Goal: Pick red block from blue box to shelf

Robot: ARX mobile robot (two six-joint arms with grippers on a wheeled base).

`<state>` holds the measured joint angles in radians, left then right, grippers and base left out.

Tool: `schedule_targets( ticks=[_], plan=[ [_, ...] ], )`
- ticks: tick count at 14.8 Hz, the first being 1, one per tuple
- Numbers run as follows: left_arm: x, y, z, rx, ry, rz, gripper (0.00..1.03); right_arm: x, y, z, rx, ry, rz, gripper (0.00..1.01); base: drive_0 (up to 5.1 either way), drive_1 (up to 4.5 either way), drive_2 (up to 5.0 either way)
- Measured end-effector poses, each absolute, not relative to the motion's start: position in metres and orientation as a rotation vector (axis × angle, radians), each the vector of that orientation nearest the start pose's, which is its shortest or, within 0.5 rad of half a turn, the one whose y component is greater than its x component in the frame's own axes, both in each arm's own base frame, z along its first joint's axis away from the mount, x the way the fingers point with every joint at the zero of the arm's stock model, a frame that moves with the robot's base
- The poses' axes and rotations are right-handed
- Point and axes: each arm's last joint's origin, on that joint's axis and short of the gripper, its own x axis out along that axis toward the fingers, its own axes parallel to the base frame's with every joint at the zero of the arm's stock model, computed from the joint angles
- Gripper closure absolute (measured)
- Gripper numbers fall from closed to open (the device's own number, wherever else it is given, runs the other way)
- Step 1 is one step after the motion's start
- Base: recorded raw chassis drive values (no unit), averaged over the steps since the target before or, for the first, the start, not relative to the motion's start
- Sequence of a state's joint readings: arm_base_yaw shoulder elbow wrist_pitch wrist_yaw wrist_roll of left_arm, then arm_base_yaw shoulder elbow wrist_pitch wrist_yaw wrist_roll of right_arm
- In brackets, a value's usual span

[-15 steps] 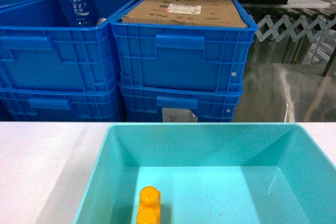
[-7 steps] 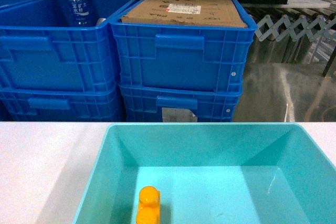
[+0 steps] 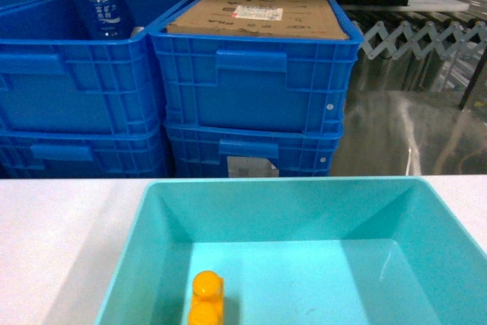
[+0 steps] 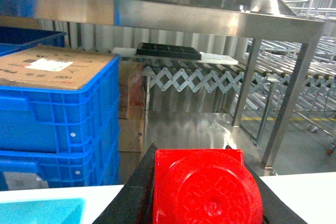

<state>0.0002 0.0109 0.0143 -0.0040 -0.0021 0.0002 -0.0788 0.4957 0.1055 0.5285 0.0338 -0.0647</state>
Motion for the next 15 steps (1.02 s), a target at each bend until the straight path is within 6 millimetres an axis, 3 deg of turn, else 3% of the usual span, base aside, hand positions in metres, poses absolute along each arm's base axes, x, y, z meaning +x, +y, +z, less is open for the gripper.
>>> schedule_targets(
  ticks=[14,15],
  plan=[
    [0.0975,0.0,0.1672,0.0,0.001,0.001,0.05,0.1324,-0.0115,0.2049,-0.068,-0.136,-0.119,0.74,-1.8,-1.77,-1.8],
    [0.0975,0.0,0.1671,0.0,0.001,0.001,0.05,0.1324,-0.0115,0.2049,-0.068,-0.135,-0.119,0.74,1.0,-6.63,0.6]
  ],
)
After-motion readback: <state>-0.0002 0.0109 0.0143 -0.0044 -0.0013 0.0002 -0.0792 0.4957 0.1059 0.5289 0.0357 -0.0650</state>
